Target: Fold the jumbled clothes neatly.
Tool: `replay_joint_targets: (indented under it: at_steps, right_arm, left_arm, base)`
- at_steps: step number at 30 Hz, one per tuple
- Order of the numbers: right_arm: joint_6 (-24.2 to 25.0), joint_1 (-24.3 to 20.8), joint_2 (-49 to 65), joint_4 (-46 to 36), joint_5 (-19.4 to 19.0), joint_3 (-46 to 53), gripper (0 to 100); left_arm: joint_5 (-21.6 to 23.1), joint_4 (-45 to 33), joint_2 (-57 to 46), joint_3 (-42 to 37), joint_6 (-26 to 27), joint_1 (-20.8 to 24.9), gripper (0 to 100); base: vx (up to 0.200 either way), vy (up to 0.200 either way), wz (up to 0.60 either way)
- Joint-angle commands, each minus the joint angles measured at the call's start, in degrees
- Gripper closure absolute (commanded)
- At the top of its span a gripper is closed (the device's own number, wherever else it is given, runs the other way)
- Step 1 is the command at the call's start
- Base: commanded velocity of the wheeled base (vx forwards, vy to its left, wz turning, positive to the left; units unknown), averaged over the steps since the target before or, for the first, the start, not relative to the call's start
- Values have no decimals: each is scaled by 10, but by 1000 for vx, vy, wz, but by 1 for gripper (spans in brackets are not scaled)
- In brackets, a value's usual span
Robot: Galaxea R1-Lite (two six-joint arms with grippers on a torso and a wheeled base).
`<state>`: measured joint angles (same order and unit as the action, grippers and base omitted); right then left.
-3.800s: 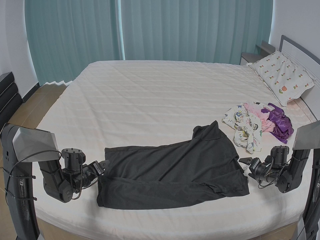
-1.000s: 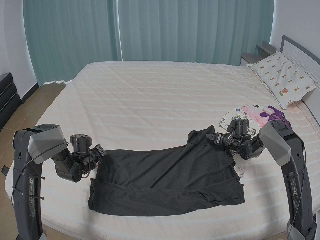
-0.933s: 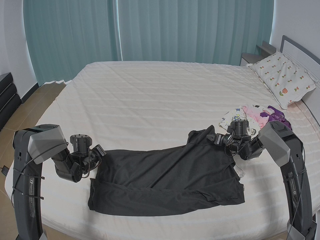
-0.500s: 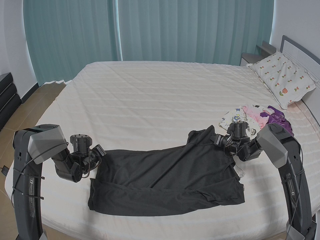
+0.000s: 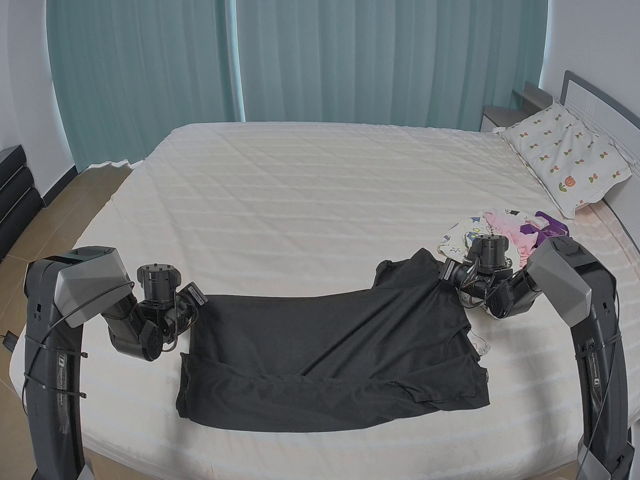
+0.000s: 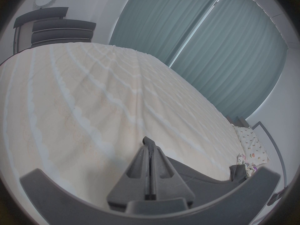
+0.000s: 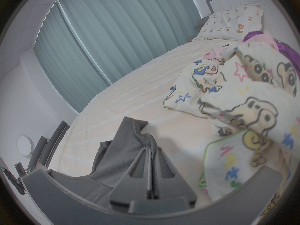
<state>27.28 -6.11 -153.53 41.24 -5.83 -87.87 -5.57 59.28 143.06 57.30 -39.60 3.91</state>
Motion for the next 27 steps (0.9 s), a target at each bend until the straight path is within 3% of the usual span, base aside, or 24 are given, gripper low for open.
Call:
replay_joint_targets:
  at_steps: [1,9,27]
  right_arm:
    - [6,10,32,10,-1,31,100]
    - [-11,13,71,40,-30,131,100]
    - [-2,12,49,132,-25,137,100]
  left_arm:
    - [-1,0,-1,12,1,-6,100]
    - [-1,0,-19,9,9,-15,100]
    - [-1,6,-29,11,29,-21,100]
  base:
    - [0,0,0]
    - [0,0,0]
    - [0,0,0]
